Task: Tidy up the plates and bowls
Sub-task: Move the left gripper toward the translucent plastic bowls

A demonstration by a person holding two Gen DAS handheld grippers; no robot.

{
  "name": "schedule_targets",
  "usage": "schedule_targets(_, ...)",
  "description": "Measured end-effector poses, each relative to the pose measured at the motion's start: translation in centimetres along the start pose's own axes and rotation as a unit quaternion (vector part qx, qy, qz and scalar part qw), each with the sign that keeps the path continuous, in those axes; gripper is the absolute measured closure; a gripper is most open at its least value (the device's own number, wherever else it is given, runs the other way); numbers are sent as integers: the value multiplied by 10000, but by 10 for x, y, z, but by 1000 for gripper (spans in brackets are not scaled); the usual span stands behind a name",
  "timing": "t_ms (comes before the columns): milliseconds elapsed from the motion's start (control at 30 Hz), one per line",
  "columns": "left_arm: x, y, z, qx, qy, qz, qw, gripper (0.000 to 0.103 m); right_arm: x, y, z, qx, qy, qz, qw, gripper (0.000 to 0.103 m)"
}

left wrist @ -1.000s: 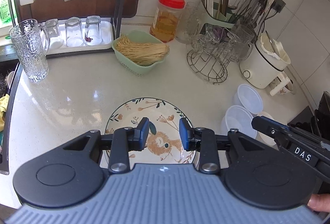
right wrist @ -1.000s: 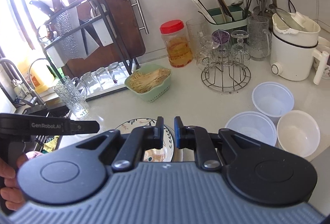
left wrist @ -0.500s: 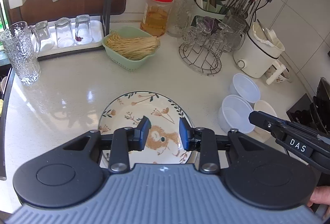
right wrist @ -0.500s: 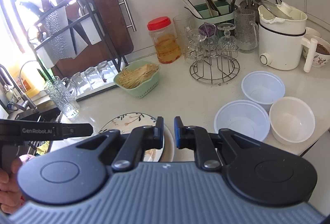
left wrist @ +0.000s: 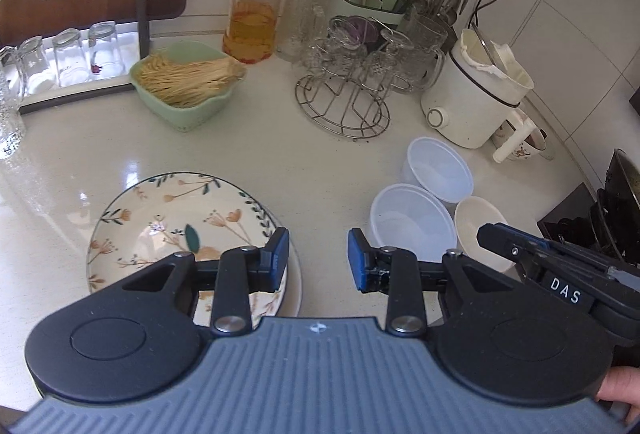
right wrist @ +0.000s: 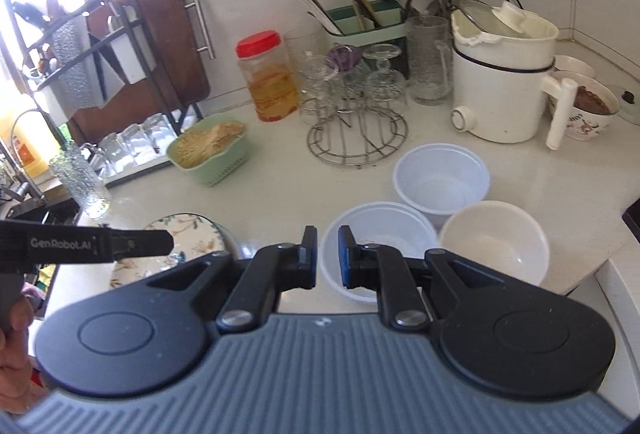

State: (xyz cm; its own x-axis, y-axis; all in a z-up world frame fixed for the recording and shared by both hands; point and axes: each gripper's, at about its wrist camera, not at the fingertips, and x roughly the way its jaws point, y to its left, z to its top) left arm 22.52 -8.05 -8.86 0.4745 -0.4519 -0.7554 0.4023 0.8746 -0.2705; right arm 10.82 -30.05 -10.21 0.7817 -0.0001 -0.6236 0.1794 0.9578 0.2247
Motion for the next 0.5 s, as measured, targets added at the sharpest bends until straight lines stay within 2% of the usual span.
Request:
schedule_targets(300, 39, -33, 10, 255, 354, -125, 9990, 65, -2, -36, -15, 201, 182, -331, 9991, 88)
schedule_targets(500, 64, -49, 11, 493, 565, -217, 9969, 56, -2, -55, -26, 490, 264, -565, 9969, 87)
